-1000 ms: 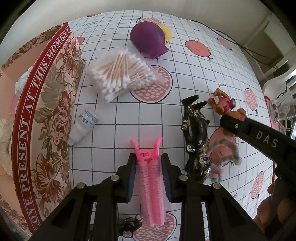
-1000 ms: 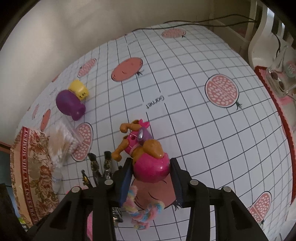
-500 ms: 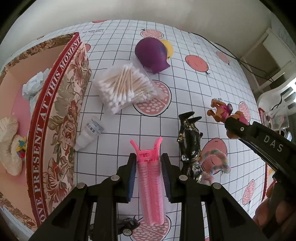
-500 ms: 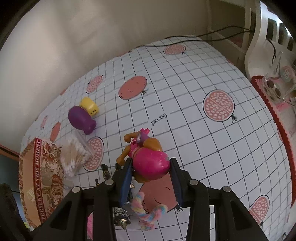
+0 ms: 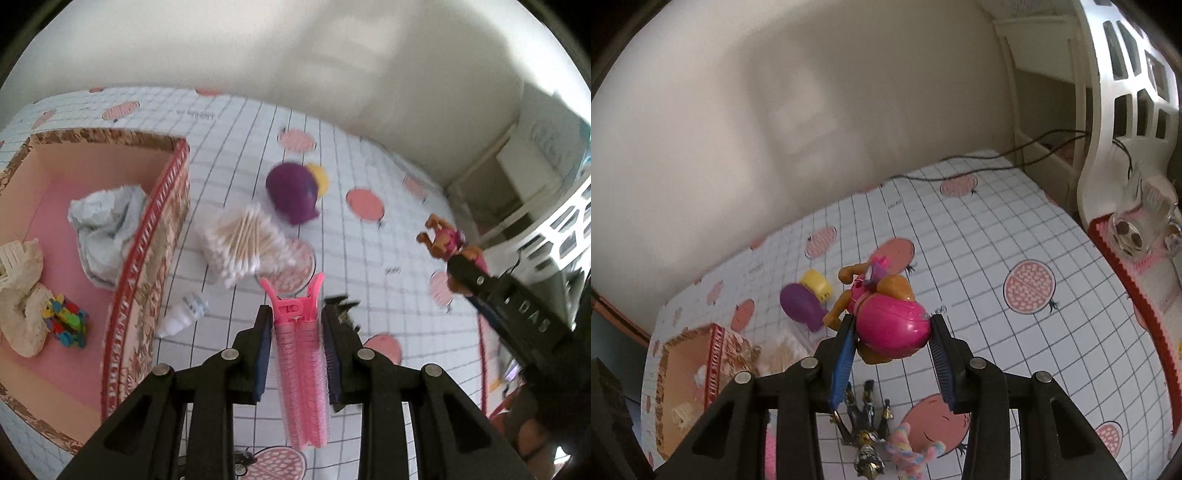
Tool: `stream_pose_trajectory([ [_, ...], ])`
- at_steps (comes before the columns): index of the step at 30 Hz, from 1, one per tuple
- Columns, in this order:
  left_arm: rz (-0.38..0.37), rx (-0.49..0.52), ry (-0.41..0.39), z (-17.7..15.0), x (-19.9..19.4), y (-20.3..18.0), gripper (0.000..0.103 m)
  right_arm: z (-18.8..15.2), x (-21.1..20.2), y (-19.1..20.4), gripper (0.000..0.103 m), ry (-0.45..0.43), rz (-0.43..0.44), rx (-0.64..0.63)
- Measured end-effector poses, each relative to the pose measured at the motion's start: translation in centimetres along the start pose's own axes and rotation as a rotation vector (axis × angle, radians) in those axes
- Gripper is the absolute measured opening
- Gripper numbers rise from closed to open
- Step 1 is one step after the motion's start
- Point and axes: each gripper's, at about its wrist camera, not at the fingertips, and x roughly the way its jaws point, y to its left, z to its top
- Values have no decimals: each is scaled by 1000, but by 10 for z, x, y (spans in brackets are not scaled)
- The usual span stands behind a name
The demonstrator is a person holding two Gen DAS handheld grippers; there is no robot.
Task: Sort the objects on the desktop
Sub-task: 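Lift the pink roller and doll and carry both over the pink box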
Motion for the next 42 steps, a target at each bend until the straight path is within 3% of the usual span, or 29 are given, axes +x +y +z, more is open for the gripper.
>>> stream_pose_trajectory([
  [8, -18, -48, -75, 10, -15, 10, 28, -1, 4, 7, 42, 3, 43, 5],
  [15, 0, -116, -137, 17, -35, 34, 28, -8, 6, 40, 42, 0, 123, -58],
  [30, 117, -317, -261, 23, -82, 110, 28, -46, -1, 139, 42, 30, 350, -283],
  [42, 218, -502, -353, 15, -117, 169, 28, -79, -2, 190, 42, 89, 438, -404],
])
